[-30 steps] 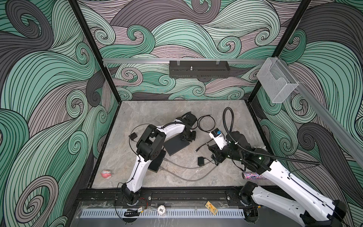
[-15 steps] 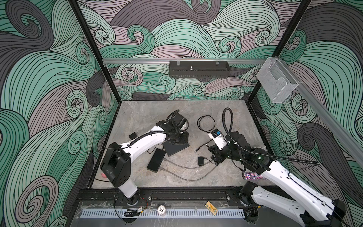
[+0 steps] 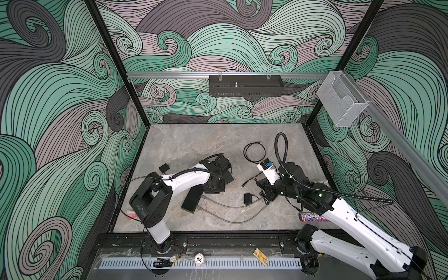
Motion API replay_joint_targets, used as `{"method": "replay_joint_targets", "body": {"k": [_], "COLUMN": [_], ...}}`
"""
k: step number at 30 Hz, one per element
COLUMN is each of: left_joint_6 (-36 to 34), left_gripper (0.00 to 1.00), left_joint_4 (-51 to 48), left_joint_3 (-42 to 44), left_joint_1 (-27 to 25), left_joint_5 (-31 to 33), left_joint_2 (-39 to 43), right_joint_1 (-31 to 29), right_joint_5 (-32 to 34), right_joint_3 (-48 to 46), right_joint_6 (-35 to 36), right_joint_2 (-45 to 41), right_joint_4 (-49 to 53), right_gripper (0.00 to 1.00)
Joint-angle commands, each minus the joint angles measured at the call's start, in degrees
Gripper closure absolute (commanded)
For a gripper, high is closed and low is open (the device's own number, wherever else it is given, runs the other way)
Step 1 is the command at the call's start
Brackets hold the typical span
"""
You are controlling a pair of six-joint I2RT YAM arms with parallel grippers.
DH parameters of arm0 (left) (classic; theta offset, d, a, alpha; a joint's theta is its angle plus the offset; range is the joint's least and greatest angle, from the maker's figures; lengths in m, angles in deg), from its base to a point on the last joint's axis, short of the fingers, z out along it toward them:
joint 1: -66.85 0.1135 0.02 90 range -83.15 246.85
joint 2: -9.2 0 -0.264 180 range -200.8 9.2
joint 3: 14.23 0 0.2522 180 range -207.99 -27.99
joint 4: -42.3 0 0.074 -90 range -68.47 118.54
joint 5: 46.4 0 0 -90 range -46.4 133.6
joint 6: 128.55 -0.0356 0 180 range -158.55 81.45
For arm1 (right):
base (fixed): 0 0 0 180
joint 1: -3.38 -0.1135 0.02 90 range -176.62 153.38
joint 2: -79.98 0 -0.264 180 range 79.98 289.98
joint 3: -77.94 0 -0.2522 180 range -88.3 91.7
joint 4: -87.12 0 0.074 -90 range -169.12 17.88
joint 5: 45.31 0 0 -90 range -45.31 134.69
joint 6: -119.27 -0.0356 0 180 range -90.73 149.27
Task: Insert the plug into the switch port
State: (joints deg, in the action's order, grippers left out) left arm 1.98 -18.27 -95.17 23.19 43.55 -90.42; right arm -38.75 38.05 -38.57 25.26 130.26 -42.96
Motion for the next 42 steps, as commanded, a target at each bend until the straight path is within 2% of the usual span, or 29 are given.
{"method": "replay_joint_targets", "body": {"k": [1,5,11,15,24,29,33,35,38,42], "left_joint_6": [-1.3,-1.3,-2.0,-5.1,-12.3,-15.1,-14.3,-12.8,-11.3,-8.3], "left_gripper": [1.00,1.00,1.00,1.00,1.00,1.00,1.00,1.00,1.00,1.00], "left_joint_4": [-6.7,-5.9,-10.2,-9.4,-9.0,-7.3,-7.5,-7.7,-6.5,-1.8], "left_joint_3": [-4.1,-4.4,-6.8,-7.9,-22.7,-32.2,-39.4,-40.1,-36.5,-27.3], "left_joint_1": [-0.3,-0.3,-0.2,1.3,8.8,13.4,15.6,16.4,16.7,17.0], "left_joint_5": [3.8,5.3,12.8,17.3,21.0,19.4,15.2,12.9,10.6,8.4], "left_joint_2": [-5.4,-7.2,-11.1,-12.4,-21.0,-26.1,-29.2,-28.6,-24.6,-18.2], "right_joint_1": [0.2,0.2,0.3,0.3,0.3,0.2,1.5,2.4,4.4,7.5], "right_joint_5": [0.0,0.3,0.3,0.2,-0.5,-2.2,-3.3,-3.9,-5.1,-2.8], "right_joint_3": [-0.5,-0.6,-0.9,-0.9,-1.3,-1.8,1.0,3.6,7.9,17.1], "right_joint_6": [0.0,0.1,0.1,0.0,-0.4,-2.1,-4.2,-4.5,-4.5,-2.7], "right_joint_2": [-0.9,-1.2,-1.5,-1.6,-1.4,1.1,11.1,17.8,28.2,41.7], "right_joint_4": [-0.4,-0.3,-0.4,-0.4,-1.1,-3.9,-8.9,-11.1,-14.7,-13.7], "right_gripper": [1.00,1.00,1.00,1.00,1.00,1.00,1.00,1.00,1.00,1.00]}}
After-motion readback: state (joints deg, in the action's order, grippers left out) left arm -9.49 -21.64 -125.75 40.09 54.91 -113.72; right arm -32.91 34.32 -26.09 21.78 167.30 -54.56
